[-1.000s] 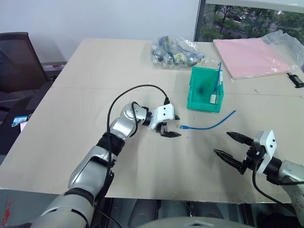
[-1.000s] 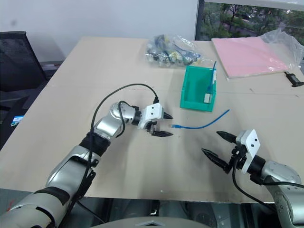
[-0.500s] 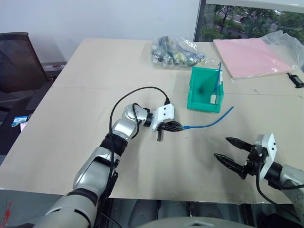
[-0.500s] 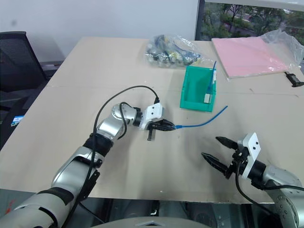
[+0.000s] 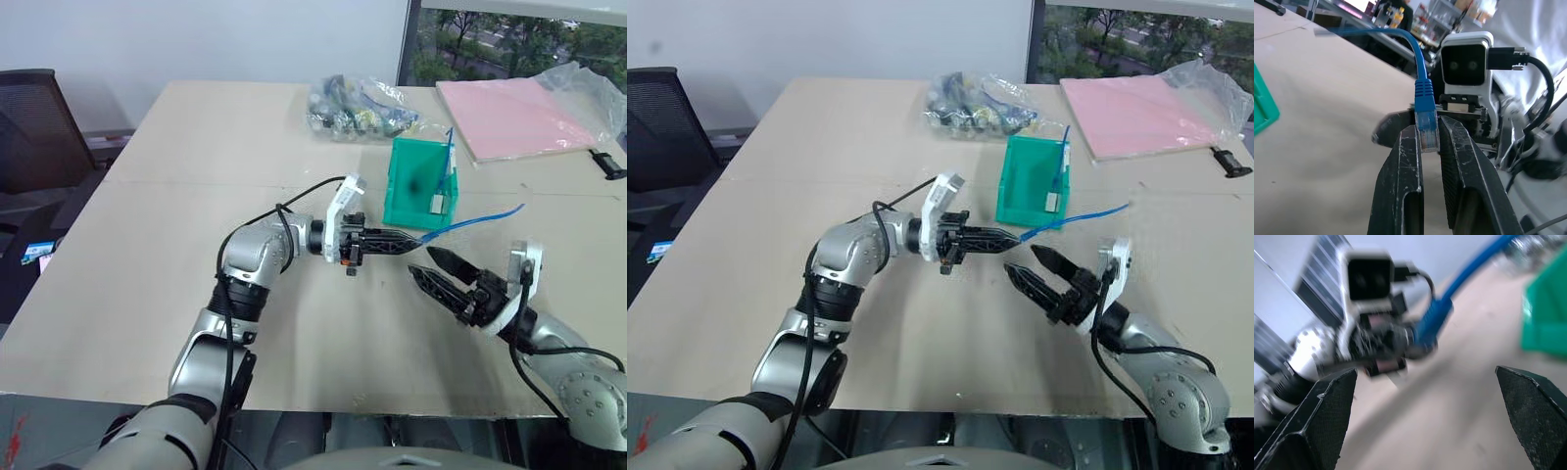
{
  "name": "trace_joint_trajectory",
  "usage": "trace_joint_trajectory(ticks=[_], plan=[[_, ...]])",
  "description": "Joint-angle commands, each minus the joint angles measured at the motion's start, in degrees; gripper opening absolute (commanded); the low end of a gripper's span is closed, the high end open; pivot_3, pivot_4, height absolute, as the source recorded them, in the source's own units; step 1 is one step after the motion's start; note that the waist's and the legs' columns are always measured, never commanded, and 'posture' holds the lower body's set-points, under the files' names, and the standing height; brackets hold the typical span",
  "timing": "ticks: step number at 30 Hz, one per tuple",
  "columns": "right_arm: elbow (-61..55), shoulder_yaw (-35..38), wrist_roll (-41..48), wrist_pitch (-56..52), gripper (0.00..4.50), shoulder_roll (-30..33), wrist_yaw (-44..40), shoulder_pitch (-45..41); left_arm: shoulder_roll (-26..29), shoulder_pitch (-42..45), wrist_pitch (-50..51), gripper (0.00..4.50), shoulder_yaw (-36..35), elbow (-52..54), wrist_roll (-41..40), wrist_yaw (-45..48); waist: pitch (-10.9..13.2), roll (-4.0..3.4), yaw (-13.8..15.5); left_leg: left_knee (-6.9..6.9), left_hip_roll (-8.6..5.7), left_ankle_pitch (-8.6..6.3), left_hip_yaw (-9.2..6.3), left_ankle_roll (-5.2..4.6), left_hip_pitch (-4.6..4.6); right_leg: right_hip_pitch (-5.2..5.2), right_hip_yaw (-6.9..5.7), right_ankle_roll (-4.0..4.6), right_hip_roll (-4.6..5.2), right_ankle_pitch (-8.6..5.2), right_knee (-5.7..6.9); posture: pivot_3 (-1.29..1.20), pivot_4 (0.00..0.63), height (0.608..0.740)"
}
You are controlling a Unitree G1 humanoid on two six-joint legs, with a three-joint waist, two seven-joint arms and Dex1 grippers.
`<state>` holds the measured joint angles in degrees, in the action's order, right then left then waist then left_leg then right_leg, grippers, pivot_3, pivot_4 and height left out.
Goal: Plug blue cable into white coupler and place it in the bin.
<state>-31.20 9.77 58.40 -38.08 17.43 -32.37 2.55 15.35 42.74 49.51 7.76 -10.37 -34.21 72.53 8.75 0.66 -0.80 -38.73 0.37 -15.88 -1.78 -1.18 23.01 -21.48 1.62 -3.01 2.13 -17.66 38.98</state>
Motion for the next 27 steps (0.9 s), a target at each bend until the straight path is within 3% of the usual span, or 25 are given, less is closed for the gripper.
trace_joint_trajectory(ticks=[1,4,11,12,15,23,27], plan=[[-1.2,-0.5,6.1,-0.3,4.5,-1.9,1.9,-3.0,0.4,1.2,2.7,0.02,-1.4,2.9,-3.5,0.0,0.0,0.0,0.0,0.0,0.0,0.0,0.0,0.0,0.0,0.0,0.01,0.0,0.01,0.0,0.0,0.0,0.15,0.739],[-1.2,-0.5,8.4,-0.6,3.61,-2.0,2.7,-3.7,1.1,1.0,3.0,0.0,-0.8,3.3,-3.6,0.2,0.0,0.0,0.1,0.0,-0.01,0.06,-0.01,0.11,0.0,0.0,-0.02,0.0,0.02,0.0,-0.02,0.0,0.15,0.739],[-1.6,-0.9,10.0,-0.7,0.31,-0.5,2.6,-2.7,1.3,0.9,2.8,0.0,-0.3,3.3,-4.1,0.1,0.0,0.0,0.0,0.02,-0.03,-0.01,0.0,-0.01,0.0,-0.01,0.02,0.0,0.01,0.0,-0.02,0.0,0.15,0.739],[-1.8,-1.1,9.9,-0.8,0.08,-0.1,2.4,-2.5,1.4,0.8,2.7,0.0,-0.1,3.3,-4.1,0.3,0.0,0.0,0.0,0.03,-0.03,-0.01,0.0,-0.02,0.0,-0.01,0.03,0.0,0.0,0.0,-0.02,0.0,0.15,0.739],[-1.9,-1.3,10.2,-0.6,0.08,0.1,2.2,-2.4,2.3,0.1,1.9,0.0,0.9,3.9,-3.6,1.4,0.0,0.0,0.0,0.04,-0.03,-0.02,0.0,-0.03,-0.01,-0.01,0.03,0.0,0.0,0.0,-0.02,0.0,0.15,0.739],[1.0,-0.7,8.3,1.2,0.0,0.7,2.9,-3.9,4.7,-3.6,-2.2,3.6,1.7,12.5,-1.5,-2.5,0.0,0.0,0.0,0.06,-0.03,-0.02,0.0,-0.04,-0.02,-0.02,0.09,0.0,0.01,0.0,-0.04,0.0,0.15,0.739],[4.5,1.6,5.3,3.5,0.0,1.0,3.8,-4.7,3.8,-9.3,-5.0,3.6,-2.7,24.4,-0.3,-14.1,0.0,-0.01,0.0,0.09,-0.02,-0.02,0.0,-0.04,-0.02,-0.02,0.25,0.0,0.07,0.0,-0.04,0.0,0.15,0.739]])
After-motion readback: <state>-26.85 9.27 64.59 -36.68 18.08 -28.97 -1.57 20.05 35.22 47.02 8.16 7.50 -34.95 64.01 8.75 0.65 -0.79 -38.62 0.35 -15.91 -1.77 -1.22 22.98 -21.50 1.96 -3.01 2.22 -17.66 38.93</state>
